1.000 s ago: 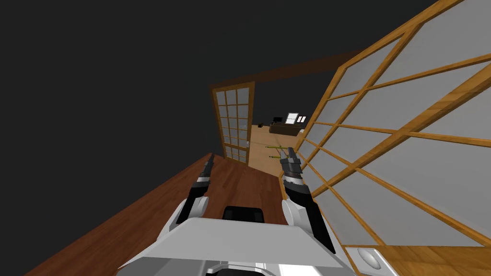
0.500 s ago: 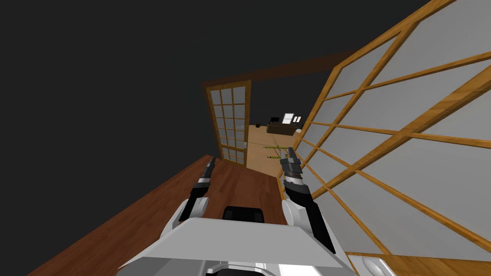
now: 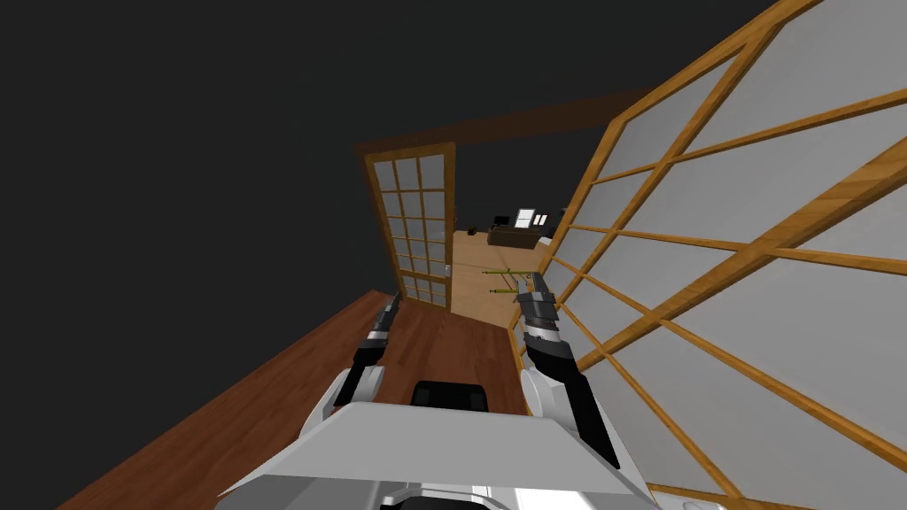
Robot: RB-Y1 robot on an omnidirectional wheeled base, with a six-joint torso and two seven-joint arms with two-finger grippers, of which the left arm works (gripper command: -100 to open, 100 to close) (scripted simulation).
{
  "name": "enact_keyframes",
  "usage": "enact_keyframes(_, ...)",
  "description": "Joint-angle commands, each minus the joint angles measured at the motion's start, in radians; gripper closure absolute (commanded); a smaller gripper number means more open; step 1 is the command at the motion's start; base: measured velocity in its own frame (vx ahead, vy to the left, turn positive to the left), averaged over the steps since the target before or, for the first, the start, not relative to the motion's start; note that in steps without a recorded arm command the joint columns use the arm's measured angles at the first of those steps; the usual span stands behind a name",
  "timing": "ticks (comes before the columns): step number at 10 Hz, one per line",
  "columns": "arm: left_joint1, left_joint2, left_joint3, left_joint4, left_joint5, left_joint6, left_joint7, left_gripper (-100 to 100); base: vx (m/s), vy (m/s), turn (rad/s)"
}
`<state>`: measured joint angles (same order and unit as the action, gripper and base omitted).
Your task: Pull the door open
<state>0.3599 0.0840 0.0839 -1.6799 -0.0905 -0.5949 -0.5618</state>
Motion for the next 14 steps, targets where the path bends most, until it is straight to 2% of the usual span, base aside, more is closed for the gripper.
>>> enact_keyframes(1,-0.007,0.004,0.008,0.036,-0.008,-0.013,-0.037,-100,0.107,-0.020,-0.094)
enact_keyframes(14,-0.101,0.021,0.075,0.359,-0.072,-0.107,-0.313,-100,0.108,-0.018,-0.096)
